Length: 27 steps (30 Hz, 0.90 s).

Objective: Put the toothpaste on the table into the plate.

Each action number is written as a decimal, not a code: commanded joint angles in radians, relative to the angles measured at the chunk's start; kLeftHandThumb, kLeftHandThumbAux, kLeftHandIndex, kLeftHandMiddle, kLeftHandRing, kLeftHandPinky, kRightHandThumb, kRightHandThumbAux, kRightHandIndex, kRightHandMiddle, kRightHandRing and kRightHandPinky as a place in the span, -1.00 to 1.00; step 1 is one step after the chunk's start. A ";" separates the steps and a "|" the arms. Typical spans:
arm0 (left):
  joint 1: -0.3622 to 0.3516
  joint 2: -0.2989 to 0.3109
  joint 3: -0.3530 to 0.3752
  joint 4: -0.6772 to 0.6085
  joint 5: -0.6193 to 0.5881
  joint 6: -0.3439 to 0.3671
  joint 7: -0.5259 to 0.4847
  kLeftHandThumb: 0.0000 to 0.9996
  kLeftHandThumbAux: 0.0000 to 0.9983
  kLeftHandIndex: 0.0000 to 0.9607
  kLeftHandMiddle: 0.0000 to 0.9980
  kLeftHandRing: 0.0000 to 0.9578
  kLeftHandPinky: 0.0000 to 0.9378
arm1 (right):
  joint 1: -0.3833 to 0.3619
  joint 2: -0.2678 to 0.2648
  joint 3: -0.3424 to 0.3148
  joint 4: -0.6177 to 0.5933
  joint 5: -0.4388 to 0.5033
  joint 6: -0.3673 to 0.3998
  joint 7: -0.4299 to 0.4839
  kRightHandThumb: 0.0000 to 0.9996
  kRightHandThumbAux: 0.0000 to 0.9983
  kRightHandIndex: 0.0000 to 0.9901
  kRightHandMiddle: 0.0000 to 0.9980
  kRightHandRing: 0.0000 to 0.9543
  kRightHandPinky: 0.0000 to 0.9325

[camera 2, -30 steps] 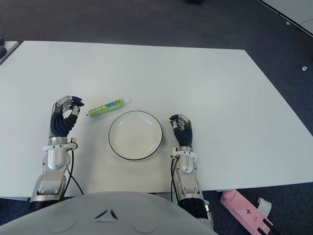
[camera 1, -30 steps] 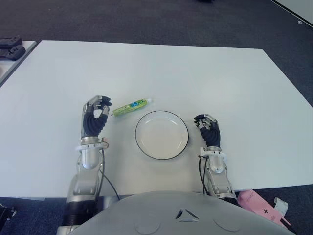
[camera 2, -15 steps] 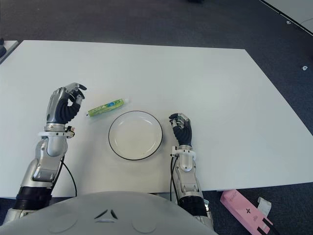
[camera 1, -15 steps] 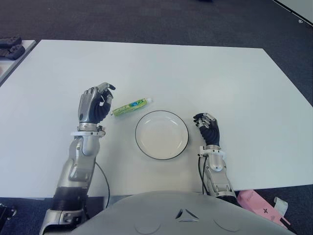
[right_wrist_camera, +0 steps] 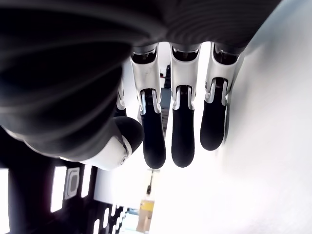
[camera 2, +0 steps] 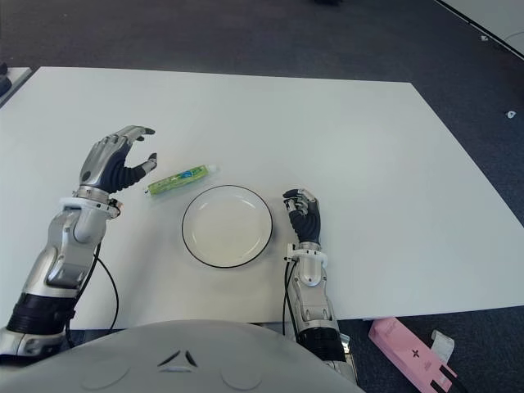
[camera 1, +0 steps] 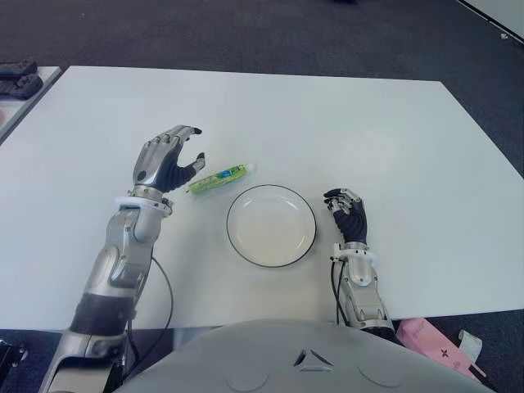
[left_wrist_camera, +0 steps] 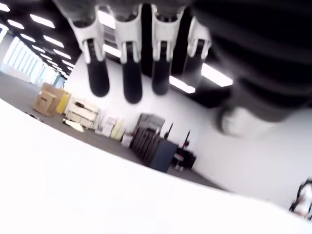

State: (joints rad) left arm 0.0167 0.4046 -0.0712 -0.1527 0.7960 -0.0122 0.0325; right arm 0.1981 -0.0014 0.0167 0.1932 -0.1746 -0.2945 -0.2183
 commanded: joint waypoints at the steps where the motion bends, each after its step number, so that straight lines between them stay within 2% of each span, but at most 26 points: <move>1: -0.072 0.035 -0.057 0.068 0.055 0.033 -0.052 -0.06 -0.26 -0.94 -0.72 -0.64 -0.48 | -0.002 0.003 -0.003 0.013 0.001 0.009 -0.001 0.39 0.48 -0.16 -0.08 -0.06 -0.04; 7: -0.132 0.098 -0.126 0.091 0.110 0.065 -0.172 -0.09 -0.47 -0.99 -0.84 -0.77 -0.64 | -0.004 0.001 -0.004 0.017 0.000 0.006 0.000 0.39 0.48 -0.16 -0.09 -0.06 -0.02; 15: -0.207 0.136 -0.187 0.138 0.106 0.078 -0.291 -0.15 -0.61 -1.00 -0.97 -0.96 -0.87 | 0.000 -0.001 -0.003 0.015 0.000 0.004 0.002 0.38 0.48 -0.16 -0.09 -0.08 -0.07; 21: -0.296 0.161 -0.251 0.233 0.105 0.044 -0.377 -0.15 -0.65 -1.00 -1.00 -1.00 -0.95 | 0.003 -0.006 -0.003 0.020 0.007 -0.011 0.011 0.39 0.48 -0.15 -0.09 -0.08 -0.08; 27: -0.358 0.173 -0.299 0.316 0.079 0.002 -0.441 -0.16 -0.65 -1.00 -1.00 -1.00 -0.99 | 0.004 -0.007 -0.002 0.019 0.007 -0.008 0.012 0.40 0.48 -0.15 -0.05 -0.03 0.00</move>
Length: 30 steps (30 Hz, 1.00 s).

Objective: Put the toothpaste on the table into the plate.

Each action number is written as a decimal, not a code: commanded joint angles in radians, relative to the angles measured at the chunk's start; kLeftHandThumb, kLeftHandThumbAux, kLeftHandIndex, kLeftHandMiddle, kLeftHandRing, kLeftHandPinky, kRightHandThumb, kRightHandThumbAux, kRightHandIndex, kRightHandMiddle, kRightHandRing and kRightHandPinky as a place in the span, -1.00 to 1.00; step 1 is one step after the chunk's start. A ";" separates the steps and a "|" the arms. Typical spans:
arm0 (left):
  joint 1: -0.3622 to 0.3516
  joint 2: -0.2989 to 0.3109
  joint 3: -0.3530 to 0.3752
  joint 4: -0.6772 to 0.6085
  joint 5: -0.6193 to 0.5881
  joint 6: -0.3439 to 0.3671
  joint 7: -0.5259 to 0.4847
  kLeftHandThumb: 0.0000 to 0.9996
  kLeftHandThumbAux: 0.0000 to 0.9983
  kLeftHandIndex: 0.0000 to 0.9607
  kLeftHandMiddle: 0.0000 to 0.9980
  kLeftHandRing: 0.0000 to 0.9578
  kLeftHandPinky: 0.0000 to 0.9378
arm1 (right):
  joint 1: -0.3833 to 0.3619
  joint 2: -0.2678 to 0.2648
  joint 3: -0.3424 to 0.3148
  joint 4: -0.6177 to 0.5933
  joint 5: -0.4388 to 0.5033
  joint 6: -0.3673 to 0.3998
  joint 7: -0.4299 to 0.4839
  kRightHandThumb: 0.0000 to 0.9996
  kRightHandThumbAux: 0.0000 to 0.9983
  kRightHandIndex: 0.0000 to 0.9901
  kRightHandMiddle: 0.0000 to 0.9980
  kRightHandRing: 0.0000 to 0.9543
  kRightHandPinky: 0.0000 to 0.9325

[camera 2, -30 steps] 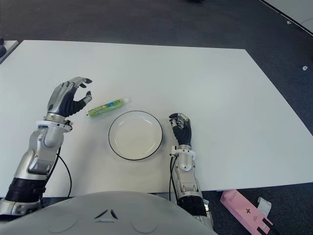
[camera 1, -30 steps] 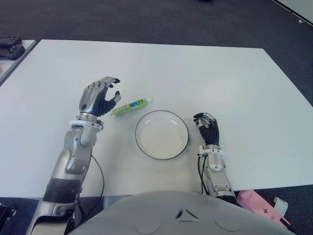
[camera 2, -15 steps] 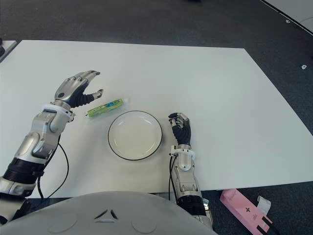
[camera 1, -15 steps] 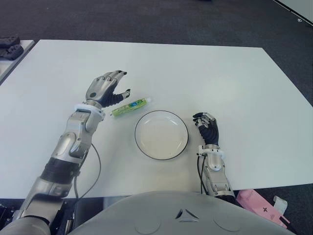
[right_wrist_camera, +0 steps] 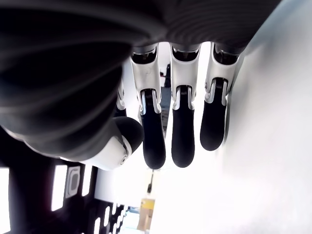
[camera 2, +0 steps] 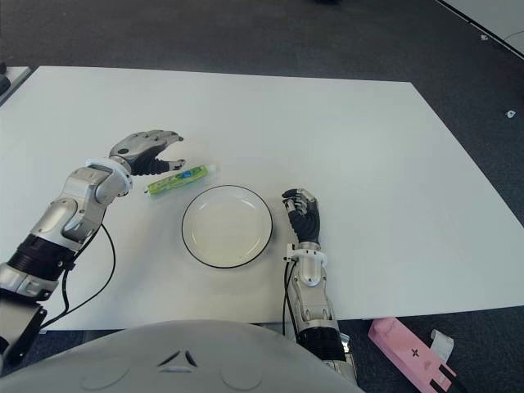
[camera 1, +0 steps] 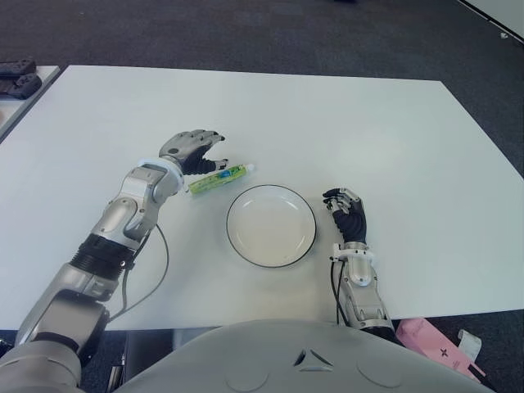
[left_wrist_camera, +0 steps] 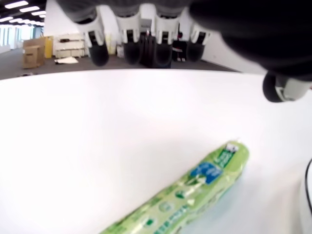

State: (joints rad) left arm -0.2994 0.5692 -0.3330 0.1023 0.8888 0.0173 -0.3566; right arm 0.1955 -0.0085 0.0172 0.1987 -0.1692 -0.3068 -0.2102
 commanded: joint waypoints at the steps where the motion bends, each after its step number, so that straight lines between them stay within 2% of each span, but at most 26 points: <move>1: -0.047 0.008 -0.041 0.069 -0.018 -0.031 -0.055 -0.16 -0.65 -1.00 -1.00 -1.00 -0.99 | 0.007 0.000 -0.003 0.013 0.001 0.005 0.003 0.40 0.48 -0.15 -0.04 -0.02 0.01; 8: -0.106 0.007 -0.096 0.168 -0.046 -0.076 -0.138 -0.15 -0.65 -1.00 -1.00 -1.00 -1.00 | 0.014 0.002 -0.003 0.004 0.000 0.009 0.000 0.41 0.47 -0.15 -0.04 -0.02 -0.03; 16: -0.145 -0.001 -0.148 0.237 -0.072 -0.106 -0.231 -0.14 -0.64 -1.00 -1.00 -1.00 -1.00 | 0.018 0.001 -0.003 0.001 -0.004 0.008 -0.004 0.41 0.48 -0.15 -0.04 -0.01 0.02; 30: -0.168 -0.009 -0.200 0.303 -0.094 -0.129 -0.301 -0.16 -0.67 -1.00 -1.00 -1.00 -1.00 | 0.033 -0.002 -0.003 -0.016 0.000 0.015 0.002 0.41 0.48 -0.15 -0.03 -0.02 -0.05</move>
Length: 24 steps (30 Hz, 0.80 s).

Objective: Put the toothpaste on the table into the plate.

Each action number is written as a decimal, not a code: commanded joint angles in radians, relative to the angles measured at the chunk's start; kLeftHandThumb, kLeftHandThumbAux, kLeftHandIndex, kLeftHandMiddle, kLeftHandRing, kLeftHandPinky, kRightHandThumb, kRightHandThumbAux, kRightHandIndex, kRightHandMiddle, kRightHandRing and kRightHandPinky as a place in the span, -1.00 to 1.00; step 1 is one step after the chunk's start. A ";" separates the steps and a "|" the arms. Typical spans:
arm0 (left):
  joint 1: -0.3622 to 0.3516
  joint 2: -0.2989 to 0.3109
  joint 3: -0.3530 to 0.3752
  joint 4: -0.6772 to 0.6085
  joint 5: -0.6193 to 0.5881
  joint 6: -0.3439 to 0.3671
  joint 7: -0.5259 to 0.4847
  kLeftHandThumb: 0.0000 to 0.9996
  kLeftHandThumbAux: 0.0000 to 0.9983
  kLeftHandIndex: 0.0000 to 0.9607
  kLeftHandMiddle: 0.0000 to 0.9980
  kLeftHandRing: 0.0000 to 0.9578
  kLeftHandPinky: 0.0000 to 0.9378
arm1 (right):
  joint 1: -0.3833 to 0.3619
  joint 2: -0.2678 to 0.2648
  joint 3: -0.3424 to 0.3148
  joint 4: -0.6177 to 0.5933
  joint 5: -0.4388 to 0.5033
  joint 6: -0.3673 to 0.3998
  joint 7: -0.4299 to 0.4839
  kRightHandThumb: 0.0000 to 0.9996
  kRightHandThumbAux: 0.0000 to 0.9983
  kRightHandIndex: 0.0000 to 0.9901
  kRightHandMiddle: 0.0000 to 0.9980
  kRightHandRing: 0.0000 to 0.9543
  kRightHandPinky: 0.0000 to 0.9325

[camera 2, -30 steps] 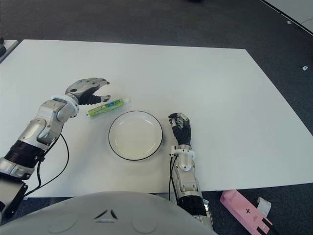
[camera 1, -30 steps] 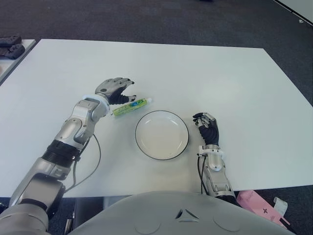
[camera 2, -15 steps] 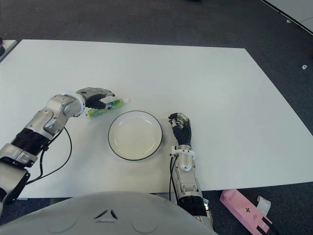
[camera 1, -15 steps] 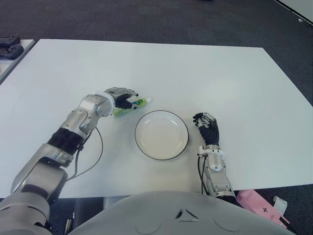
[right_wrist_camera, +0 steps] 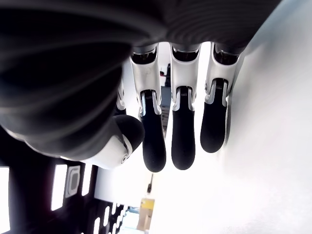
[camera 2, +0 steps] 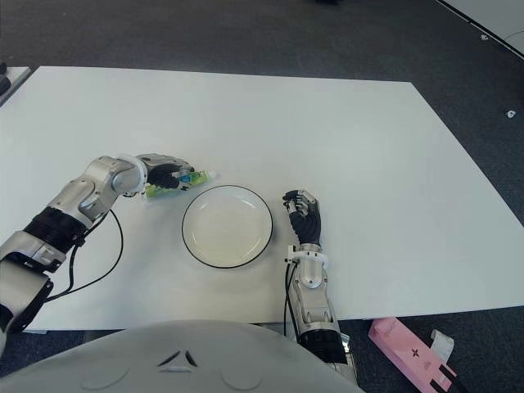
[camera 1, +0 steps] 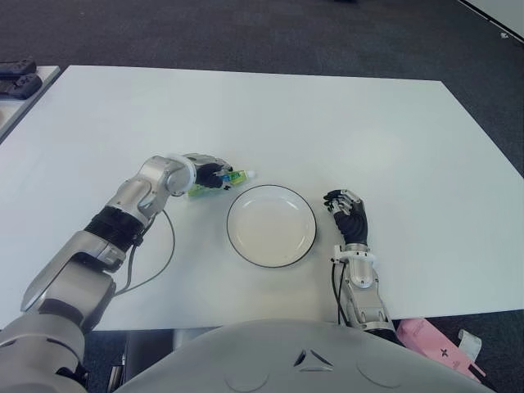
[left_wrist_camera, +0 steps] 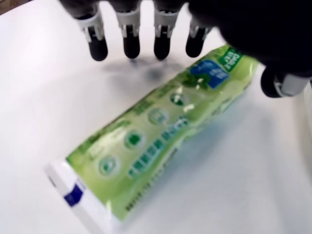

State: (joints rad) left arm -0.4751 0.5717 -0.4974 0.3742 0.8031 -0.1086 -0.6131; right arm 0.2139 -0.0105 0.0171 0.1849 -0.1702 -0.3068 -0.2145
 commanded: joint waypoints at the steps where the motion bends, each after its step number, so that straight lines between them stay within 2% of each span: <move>1: 0.008 -0.013 -0.040 0.033 -0.008 -0.002 -0.049 -0.16 -0.68 -1.00 -1.00 -1.00 -1.00 | 0.016 0.000 -0.003 -0.005 0.001 0.017 0.007 0.41 0.48 -0.15 -0.04 -0.03 -0.05; 15: 0.013 -0.038 -0.105 0.119 0.014 -0.011 -0.039 -0.16 -0.68 -1.00 -1.00 -1.00 -1.00 | 0.032 0.002 -0.005 -0.021 -0.001 0.022 0.003 0.40 0.47 -0.15 -0.05 -0.04 -0.02; 24: 0.068 -0.033 -0.126 0.106 0.021 0.004 -0.006 -0.15 -0.63 -1.00 -1.00 -1.00 -1.00 | 0.040 -0.004 -0.007 -0.023 -0.003 0.018 0.004 0.41 0.47 -0.15 -0.03 -0.02 0.02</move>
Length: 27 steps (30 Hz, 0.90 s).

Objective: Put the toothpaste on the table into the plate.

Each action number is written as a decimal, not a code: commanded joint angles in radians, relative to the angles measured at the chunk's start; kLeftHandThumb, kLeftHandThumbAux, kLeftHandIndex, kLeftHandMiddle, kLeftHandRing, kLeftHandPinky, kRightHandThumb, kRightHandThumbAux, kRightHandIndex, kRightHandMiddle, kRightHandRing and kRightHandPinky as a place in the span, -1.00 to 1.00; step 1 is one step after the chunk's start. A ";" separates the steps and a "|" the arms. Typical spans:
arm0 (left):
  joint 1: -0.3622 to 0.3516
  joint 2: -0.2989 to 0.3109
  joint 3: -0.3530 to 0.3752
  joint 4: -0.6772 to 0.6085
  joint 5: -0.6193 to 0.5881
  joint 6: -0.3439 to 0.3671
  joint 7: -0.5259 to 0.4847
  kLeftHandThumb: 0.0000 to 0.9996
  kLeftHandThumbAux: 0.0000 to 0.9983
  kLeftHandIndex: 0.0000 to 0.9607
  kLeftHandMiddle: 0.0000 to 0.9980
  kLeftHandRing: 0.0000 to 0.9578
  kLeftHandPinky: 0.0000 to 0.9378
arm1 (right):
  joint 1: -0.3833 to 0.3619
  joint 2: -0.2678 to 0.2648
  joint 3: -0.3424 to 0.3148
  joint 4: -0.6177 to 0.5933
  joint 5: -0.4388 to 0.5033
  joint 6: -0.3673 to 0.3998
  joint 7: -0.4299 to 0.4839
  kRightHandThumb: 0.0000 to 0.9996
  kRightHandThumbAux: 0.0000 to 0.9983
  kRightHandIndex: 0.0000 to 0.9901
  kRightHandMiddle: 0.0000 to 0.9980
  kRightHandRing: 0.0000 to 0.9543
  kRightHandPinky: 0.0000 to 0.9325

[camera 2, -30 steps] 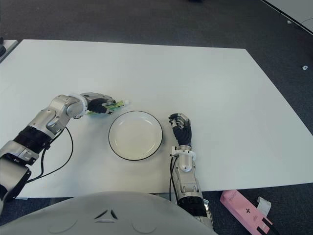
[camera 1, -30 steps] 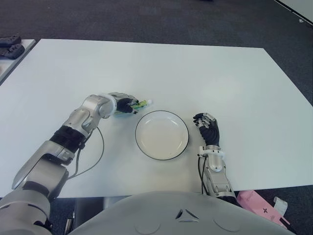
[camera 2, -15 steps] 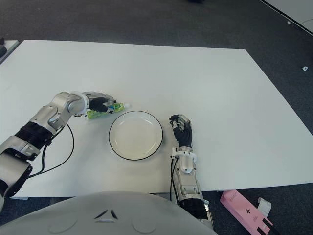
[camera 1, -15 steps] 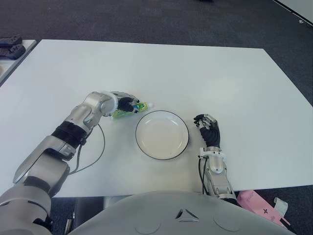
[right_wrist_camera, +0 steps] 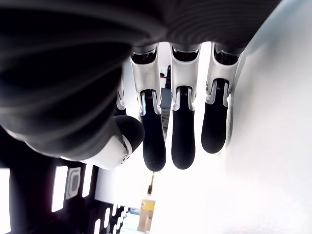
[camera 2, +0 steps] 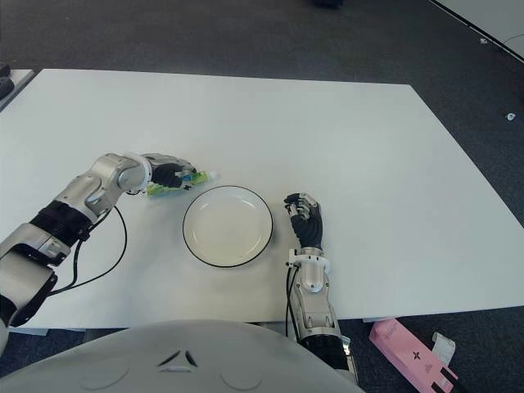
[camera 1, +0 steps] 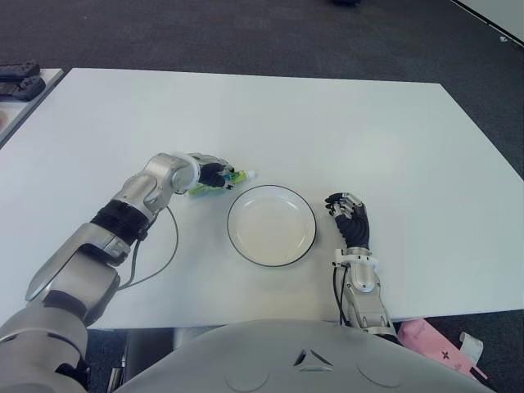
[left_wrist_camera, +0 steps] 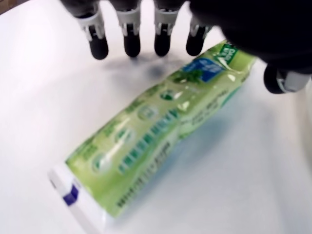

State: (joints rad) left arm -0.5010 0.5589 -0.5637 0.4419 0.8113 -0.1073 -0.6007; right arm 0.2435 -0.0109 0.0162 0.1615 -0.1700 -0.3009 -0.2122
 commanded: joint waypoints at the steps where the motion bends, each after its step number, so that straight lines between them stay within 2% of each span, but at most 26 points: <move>1: 0.098 -0.020 -0.060 0.037 0.014 0.005 -0.014 -0.15 -0.63 -1.00 -1.00 -1.00 -1.00 | 0.011 -0.004 -0.006 0.000 -0.004 0.011 0.001 0.41 0.47 -0.15 -0.03 -0.01 0.02; 4: 0.116 -0.020 -0.060 0.034 0.018 0.012 0.012 -0.16 -0.62 -1.00 -1.00 -1.00 -1.00 | 0.012 -0.007 -0.007 0.001 -0.004 0.007 0.002 0.41 0.47 -0.15 -0.03 -0.01 0.02; 16: 0.230 -0.024 -0.030 -0.003 0.013 0.043 0.233 -0.12 -0.61 -1.00 -1.00 -1.00 -1.00 | 0.027 -0.011 -0.008 -0.014 0.009 0.004 0.016 0.39 0.48 -0.15 -0.06 -0.05 -0.06; 20: 0.303 -0.030 -0.019 -0.070 0.024 0.088 0.305 -0.04 -0.61 -1.00 -1.00 -1.00 -1.00 | 0.032 -0.010 -0.008 -0.015 0.009 -0.002 0.015 0.39 0.48 -0.15 -0.06 -0.04 -0.03; 27: 0.362 -0.051 -0.009 -0.091 0.060 0.154 0.420 -0.05 -0.63 -1.00 -1.00 -1.00 -1.00 | 0.033 -0.011 -0.010 -0.014 0.006 0.004 0.012 0.40 0.48 -0.15 -0.06 -0.04 -0.03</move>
State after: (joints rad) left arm -0.2347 0.5252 -0.5304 0.3160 0.8470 0.0260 -0.1846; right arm 0.2679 -0.0204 0.0136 0.1403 -0.1623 -0.3069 -0.2005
